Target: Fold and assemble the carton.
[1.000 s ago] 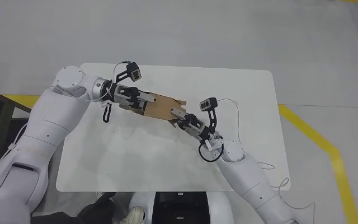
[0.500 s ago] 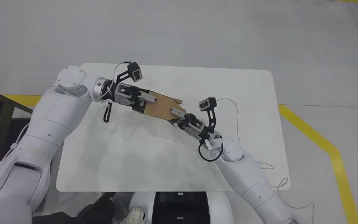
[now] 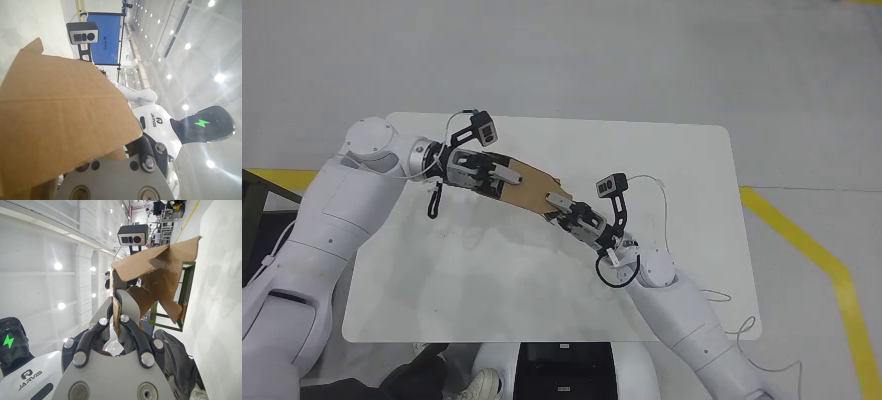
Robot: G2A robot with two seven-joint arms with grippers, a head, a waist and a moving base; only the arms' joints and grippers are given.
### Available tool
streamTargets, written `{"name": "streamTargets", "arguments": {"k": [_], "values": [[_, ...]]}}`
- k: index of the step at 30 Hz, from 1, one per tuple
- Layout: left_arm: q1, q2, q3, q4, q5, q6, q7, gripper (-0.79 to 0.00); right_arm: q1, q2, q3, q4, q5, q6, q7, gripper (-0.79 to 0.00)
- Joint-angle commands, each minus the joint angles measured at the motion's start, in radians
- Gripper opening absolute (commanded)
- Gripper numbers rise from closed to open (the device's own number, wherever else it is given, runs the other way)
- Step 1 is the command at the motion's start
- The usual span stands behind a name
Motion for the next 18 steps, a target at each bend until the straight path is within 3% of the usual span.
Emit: {"name": "streamTargets", "arguments": {"k": [1,9,18], "values": [[-0.001,0.000,-0.001,0.007,0.000,-0.002,0.000,-0.785,-0.001,-0.001,0.004,-0.002,0.004,-0.004,0.000,0.000],[-0.002,-0.003,0.003,0.043,0.003,-0.018,0.000,-0.785,-0.021,0.006,0.046,-0.032,0.029,-0.021,0.024,0.000],[-0.006,-0.006,0.038,0.026,0.001,-0.086,0.000,-0.785,-0.055,0.032,0.132,-0.085,0.058,0.021,0.145,0.000]]}}
